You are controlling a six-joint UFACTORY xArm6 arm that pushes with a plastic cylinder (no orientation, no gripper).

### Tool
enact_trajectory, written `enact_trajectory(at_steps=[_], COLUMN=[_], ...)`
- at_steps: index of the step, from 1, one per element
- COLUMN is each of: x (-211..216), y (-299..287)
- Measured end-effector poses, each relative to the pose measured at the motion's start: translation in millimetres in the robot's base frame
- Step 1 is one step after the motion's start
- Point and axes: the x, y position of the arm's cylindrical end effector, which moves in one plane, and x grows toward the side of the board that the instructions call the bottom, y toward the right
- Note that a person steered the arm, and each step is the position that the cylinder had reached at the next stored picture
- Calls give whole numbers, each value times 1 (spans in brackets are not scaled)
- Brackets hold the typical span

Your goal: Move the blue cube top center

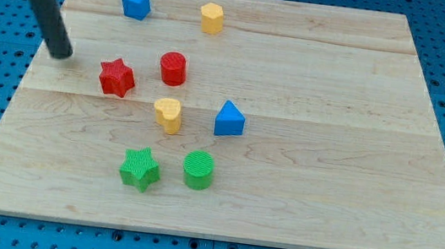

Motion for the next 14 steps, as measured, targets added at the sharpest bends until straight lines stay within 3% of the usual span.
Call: enact_trajectory(at_steps=[1, 2, 4, 6, 9, 12, 13, 14], x=[-75, -110, -124, -157, -95, 17, -9, -56], y=[37, 103, 39, 102, 242, 307, 344, 312])
